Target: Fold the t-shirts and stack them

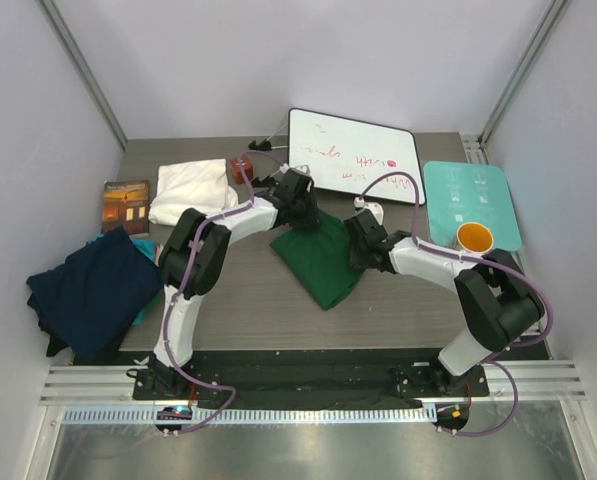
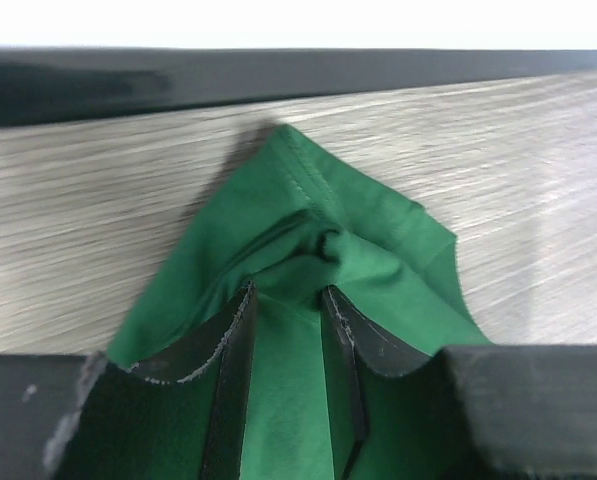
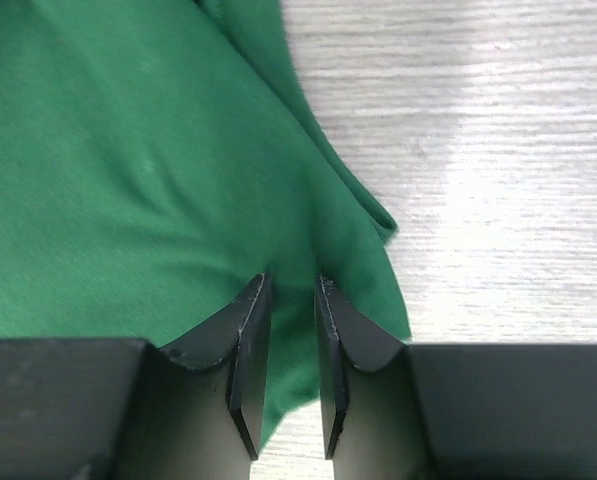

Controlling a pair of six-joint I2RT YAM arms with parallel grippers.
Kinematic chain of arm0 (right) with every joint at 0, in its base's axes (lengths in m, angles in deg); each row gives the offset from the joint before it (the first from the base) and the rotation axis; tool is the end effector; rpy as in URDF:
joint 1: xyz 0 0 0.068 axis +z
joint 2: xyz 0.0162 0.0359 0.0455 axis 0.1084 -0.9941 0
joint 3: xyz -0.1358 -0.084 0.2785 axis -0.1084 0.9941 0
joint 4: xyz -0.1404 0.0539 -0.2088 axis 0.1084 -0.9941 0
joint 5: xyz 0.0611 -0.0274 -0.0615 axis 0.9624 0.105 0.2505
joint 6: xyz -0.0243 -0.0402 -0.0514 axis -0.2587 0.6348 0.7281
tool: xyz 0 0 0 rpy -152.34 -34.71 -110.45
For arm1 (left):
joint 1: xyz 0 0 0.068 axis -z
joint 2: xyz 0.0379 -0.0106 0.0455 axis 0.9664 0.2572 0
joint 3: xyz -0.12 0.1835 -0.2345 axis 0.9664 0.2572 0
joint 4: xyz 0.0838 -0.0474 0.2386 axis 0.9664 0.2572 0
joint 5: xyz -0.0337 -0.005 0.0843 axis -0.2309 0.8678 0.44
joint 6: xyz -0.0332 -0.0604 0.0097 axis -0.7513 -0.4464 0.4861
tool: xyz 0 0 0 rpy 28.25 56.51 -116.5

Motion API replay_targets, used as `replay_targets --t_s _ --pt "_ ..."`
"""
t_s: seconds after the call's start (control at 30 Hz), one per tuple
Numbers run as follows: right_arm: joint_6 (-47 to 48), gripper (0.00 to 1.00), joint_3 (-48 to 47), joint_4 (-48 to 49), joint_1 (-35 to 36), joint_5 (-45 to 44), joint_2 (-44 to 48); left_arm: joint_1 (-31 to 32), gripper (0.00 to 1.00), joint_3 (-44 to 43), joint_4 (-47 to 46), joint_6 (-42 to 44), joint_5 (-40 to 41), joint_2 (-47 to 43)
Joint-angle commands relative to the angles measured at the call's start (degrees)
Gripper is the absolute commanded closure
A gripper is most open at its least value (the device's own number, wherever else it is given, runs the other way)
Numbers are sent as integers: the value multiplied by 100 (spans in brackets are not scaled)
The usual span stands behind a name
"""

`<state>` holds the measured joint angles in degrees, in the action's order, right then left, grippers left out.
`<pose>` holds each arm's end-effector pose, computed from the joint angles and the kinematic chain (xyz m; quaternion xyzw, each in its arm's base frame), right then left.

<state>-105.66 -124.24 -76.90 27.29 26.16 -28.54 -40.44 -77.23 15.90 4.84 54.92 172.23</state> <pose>0.2734 0.1635 0.2071 -0.0077 0.9505 0.0374 0.3084 0.4228 -0.2950 0.1906 -0.0161 0.9301 -0.2311 0.2850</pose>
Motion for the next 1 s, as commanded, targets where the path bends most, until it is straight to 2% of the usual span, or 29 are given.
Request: replay_targets --t_s 0.0,0.3,0.67,0.8,0.97 --pt "-139 71 277 -403 -12 -57 293 -310 67 371 342 159 679 -245" --pt "-271 71 603 -219 -12 83 390 -319 67 951 403 221 810 -693" --pt "-271 71 823 116 -12 382 469 -284 67 2655 386 19 810 -2169" --pt "-25 71 674 256 -3 523 364 -196 68 3463 377 -113 925 -2958" --pt "388 71 85 257 -12 672 -66 -3 67 4018 447 -324 907 -3637"
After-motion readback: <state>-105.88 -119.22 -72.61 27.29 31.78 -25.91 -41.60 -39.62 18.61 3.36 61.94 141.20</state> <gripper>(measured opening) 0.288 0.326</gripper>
